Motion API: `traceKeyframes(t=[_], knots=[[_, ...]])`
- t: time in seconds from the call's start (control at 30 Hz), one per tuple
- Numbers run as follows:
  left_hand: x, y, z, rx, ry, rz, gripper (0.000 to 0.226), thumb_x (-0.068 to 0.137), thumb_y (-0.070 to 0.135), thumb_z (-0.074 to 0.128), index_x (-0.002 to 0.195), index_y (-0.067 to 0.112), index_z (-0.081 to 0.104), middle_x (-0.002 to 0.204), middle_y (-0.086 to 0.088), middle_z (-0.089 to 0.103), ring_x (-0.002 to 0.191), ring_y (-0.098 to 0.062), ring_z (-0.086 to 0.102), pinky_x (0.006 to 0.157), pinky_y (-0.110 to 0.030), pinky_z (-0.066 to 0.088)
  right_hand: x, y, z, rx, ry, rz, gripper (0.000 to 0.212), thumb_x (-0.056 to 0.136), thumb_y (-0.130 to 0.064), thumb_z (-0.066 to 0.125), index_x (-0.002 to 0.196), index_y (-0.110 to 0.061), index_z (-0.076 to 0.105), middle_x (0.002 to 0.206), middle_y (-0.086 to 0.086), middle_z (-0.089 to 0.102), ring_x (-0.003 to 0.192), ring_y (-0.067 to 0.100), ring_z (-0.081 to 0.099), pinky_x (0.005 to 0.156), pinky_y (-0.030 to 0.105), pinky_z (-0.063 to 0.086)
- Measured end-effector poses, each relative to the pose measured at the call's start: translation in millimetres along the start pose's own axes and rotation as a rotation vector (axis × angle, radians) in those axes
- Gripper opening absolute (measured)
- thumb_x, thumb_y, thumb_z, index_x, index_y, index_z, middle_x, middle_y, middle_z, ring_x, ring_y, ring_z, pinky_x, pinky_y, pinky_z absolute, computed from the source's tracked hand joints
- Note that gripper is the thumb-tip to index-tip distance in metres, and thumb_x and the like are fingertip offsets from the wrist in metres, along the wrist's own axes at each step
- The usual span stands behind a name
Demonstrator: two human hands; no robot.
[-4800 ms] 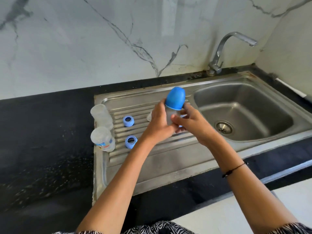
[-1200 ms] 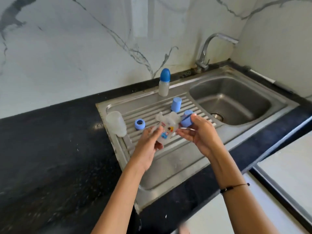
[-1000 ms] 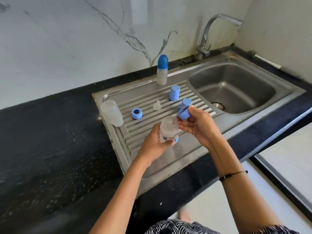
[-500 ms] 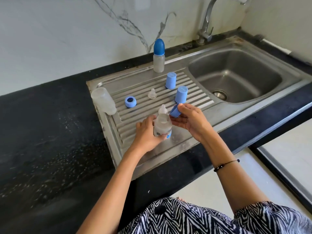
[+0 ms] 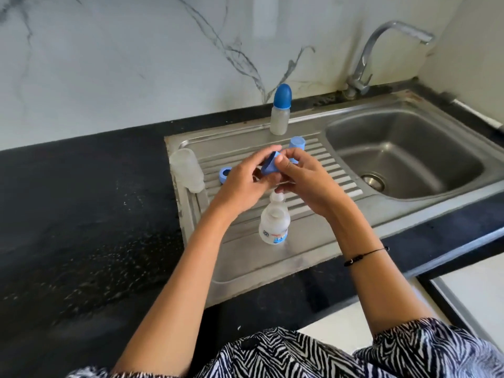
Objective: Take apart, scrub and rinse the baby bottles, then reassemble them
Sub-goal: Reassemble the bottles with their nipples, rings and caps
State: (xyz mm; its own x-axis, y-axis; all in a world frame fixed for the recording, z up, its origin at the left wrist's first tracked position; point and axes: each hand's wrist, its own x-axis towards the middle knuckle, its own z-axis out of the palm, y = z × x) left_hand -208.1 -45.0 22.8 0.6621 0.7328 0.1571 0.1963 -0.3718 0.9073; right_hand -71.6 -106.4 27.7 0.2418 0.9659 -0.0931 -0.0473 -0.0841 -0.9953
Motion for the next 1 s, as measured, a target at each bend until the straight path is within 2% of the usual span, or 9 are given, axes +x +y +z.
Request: traceKeyframes(t=[0.1,0.17,0.23,0.33,0.43,0.53,0.77,0.9,1.0], knots=[[4.7,-0.8,1.2,0.034,0.119,-0.014,0.043,0.085,0.019,0.069,0.126,0.025,0.055,0.103,0.011,0.060,0.092,-0.005,0.055,0.076,-0.002,0.040,16.0,-1.1,-9.7,-0.168,-0.012,0.107,0.040,0.100,-0.040,0.035,0.114,-0.007,0.053,0.085,0.015,0.068,0.068,0.020,0.064,0.063,0.034,0.051],[4.6,-0.8,-0.3,0.042,0.178,-0.042,0.043,0.084,0.021,0.071,0.124,0.025,0.057,0.099,0.011,0.060,0.090,-0.006,0.055,0.076,-0.005,0.040,31.1,9.7,-19.8,-0.703,0.020,0.129,0.032,0.100,-0.029,0.039,0.114,-0.006,0.055,0.081,0.010,0.065,0.059,0.020,0.059,0.061,0.036,0.050],[5.5,1.1,-1.2,0.038,0.209,-0.056,0.043,0.082,0.022,0.072,0.122,0.025,0.058,0.098,0.011,0.060,0.088,-0.006,0.056,0.080,-0.012,0.043,43.0,28.5,-23.6,-1.191,-0.017,0.092,0.029,0.095,-0.030,0.049,0.114,-0.009,0.057,0.093,0.010,0.066,0.076,0.024,0.063,0.068,0.034,0.049],[6.1,9.0,-2.5,-0.025,0.198,-0.048,0.040,0.081,0.022,0.073,0.118,0.028,0.058,0.094,0.014,0.060,0.081,-0.001,0.056,0.078,-0.011,0.045,50.4,56.8,-18.6,-1.524,-0.158,0.007,0.021,0.092,-0.023,0.052,0.106,-0.008,0.057,0.104,0.011,0.065,0.100,0.030,0.061,0.078,0.034,0.045],[12.4,19.6,-2.4,-0.061,0.168,-0.050,0.037,0.080,0.023,0.074,0.113,0.031,0.059,0.087,0.019,0.059,0.077,0.000,0.056,0.076,-0.016,0.047,52.9,45.9,-18.3,-1.503,-0.057,-0.035,0.007,0.090,-0.016,0.051,0.085,-0.011,0.052,0.090,0.014,0.060,0.091,0.032,0.060,0.068,0.034,0.041],[23.9,33.4,0.9,-0.087,0.190,-0.042,0.032,0.080,0.025,0.073,0.108,0.032,0.059,0.082,0.018,0.058,0.073,-0.003,0.054,0.074,-0.021,0.046,47.5,-7.1,-29.8,-1.283,0.089,-0.051,0.026,0.087,-0.023,0.056,0.066,-0.011,0.045,0.071,0.008,0.053,0.068,0.023,0.052,0.058,0.033,0.038],[43.2,66.7,27.9,-0.276,0.217,-0.052,0.023,0.082,0.026,0.071,0.098,0.035,0.057,0.087,0.011,0.059,0.075,-0.006,0.053,0.069,-0.020,0.044,24.3,-94.4,-90.3,-0.562,0.190,0.002,0.033,0.089,-0.029,0.061,0.070,-0.002,0.066,0.051,0.005,0.058,0.041,0.014,0.050,0.040,0.023,0.042],[49.6,79.5,47.2,-0.364,0.230,-0.074,0.023,0.080,0.022,0.074,0.094,0.031,0.057,0.094,0.008,0.062,0.082,-0.006,0.056,0.074,-0.019,0.045,23.8,-67.1,-106.8,-0.994,0.314,0.145,0.016,0.082,-0.019,0.064,0.077,-0.003,0.066,0.069,0.010,0.064,0.062,0.020,0.063,0.057,0.028,0.051],[49.1,87.0,57.8,-0.434,0.265,-0.081,0.021,0.080,0.021,0.074,0.093,0.027,0.058,0.097,0.001,0.063,0.085,-0.009,0.058,0.078,-0.021,0.047,6.7,-82.5,-114.3,-0.750,0.251,-0.001,0.024,0.085,-0.017,0.064,0.063,-0.007,0.061,0.054,0.005,0.058,0.043,0.013,0.052,0.045,0.022,0.046]])
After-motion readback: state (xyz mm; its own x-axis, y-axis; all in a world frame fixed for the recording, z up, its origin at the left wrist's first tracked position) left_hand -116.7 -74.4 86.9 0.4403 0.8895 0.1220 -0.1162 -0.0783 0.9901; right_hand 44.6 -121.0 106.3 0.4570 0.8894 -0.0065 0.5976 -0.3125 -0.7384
